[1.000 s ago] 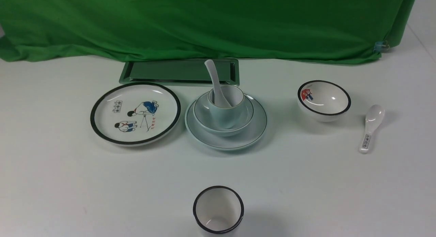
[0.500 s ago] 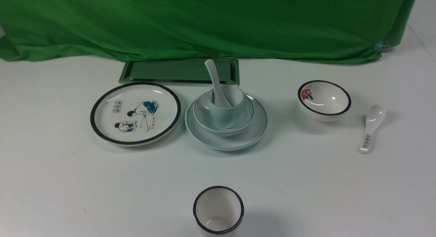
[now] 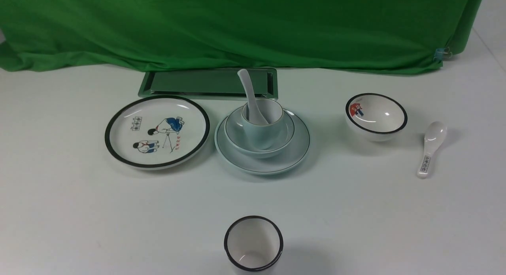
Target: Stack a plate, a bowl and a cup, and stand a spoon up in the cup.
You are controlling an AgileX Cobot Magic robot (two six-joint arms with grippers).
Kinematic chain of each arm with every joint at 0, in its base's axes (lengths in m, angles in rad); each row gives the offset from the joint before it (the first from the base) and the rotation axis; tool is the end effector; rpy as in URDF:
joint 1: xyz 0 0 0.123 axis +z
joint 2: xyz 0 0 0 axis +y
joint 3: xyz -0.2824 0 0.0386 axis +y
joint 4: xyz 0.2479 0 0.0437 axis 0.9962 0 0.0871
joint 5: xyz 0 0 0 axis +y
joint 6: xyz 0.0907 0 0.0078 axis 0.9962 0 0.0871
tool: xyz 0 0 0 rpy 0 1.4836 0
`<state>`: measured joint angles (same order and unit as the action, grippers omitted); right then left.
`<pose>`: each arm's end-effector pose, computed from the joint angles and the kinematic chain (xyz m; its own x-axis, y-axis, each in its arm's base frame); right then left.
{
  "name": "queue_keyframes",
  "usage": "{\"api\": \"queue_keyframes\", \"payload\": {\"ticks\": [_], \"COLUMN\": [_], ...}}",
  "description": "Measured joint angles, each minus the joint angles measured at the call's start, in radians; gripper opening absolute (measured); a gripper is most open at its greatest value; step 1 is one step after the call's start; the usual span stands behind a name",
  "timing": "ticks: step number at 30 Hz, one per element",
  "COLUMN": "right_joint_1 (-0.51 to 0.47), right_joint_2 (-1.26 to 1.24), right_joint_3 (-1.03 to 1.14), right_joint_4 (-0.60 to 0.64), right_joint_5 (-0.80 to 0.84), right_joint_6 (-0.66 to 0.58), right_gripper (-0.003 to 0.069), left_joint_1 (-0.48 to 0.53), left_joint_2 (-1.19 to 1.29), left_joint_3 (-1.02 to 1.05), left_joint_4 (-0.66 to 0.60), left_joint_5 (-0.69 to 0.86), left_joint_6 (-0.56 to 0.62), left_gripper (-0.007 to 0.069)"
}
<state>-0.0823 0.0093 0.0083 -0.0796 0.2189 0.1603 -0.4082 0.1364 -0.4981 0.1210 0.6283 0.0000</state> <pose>0.0563 -0.0062 0.1899 -0.1389 0.0942 -0.9858 0.1111 0.9907 0.0790 0.0312 -0.0065 0.3122 -0.1274 0.1615 -0.9786 0.3460 0.9319 0.1087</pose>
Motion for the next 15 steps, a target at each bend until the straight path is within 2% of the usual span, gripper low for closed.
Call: {"api": "queue_keyframes", "payload": {"ticks": [5,7,9,11,13,15], "right_joint_1": [0.001,0.001,0.001,0.001,0.001,0.001], "right_joint_2": [-0.001,-0.001,-0.001,-0.001,-0.001,-0.001], "right_joint_3": [0.000,0.000,0.000,0.000,0.000,0.000], "right_joint_4": [0.000,0.000,0.000,0.000,0.000,0.000], "right_joint_5": [0.001,0.001,0.001,0.001,0.001,0.001], "right_joint_6": [0.000,0.000,0.000,0.000,0.000,0.000], "right_gripper": [0.0040,0.0050,0.0060,0.0068,0.0071,0.0071], "left_joint_1": [0.049,0.120,0.229,0.327,0.401,0.455], "left_joint_2": [-0.018,-0.028,-0.039,-0.042,-0.047,-0.074], "left_joint_3": [0.080,0.140,0.249,0.340,0.421,0.487], "left_joint_4": [-0.012,-0.032,-0.081,-0.121,-0.139,-0.141], "left_joint_5": [-0.117,-0.235,-0.440,-0.580,-0.660,-0.663], "left_joint_6": [0.000,0.000,0.006,0.023,0.029,0.034], "left_gripper": [-0.0029,-0.0029,-0.0029,-0.0029,-0.0029,-0.0029]}}
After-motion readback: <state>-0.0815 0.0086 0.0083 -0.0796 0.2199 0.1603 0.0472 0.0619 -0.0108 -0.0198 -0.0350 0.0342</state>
